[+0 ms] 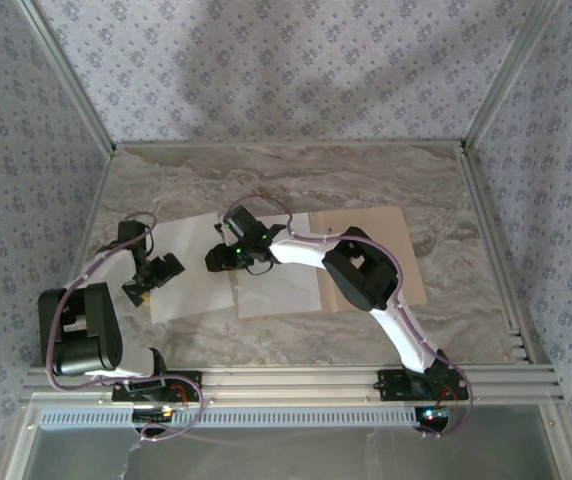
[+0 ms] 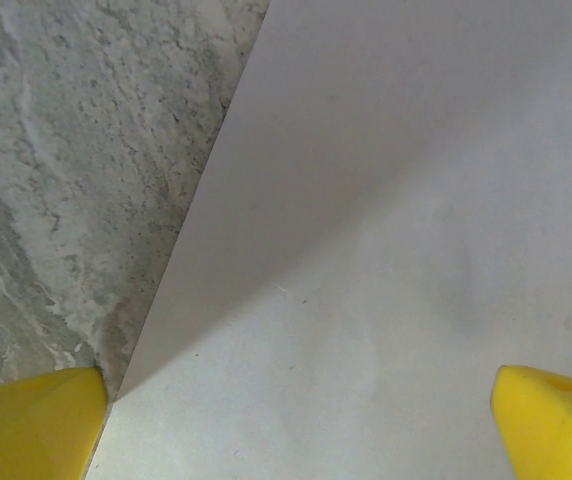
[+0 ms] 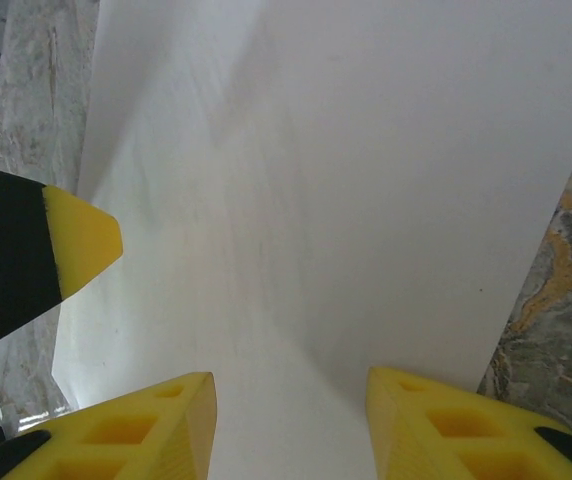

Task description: Put the files into the folder

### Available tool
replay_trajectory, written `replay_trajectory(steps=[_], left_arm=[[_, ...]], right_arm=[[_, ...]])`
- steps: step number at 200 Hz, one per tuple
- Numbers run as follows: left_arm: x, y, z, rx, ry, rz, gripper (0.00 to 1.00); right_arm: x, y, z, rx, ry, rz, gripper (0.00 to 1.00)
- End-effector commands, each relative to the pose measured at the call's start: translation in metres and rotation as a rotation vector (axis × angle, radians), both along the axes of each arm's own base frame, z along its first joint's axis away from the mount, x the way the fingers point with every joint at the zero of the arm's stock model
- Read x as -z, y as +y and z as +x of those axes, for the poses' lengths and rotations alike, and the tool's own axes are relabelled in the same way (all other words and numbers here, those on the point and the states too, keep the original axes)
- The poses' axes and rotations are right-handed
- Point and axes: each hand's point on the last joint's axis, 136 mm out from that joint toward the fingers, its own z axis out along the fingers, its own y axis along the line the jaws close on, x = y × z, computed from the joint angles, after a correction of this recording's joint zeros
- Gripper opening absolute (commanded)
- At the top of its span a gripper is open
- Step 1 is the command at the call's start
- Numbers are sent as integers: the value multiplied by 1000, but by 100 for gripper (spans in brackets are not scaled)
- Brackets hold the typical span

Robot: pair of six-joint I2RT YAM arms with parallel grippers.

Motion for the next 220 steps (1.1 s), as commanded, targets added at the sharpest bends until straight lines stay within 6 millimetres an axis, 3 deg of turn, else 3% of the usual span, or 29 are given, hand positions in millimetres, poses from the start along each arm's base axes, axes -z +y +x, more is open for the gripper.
replay_trajectory(steps=[1,72,116,220], left_arm=[[11,-15,-2,35,1,-83,99],[8,-28,0,55,-17,-156,98],[-3,-33,1,61,-51,-182,98],[-5,-31,-2,57,-35,-171,98]], right_arm=[[22,-4,-5,17,59,-50,46],[31,1,-14,10,106,-42,46],[44,4,-28,-9,157,-49,45],[43,3,-29,-8,156,-49,44]])
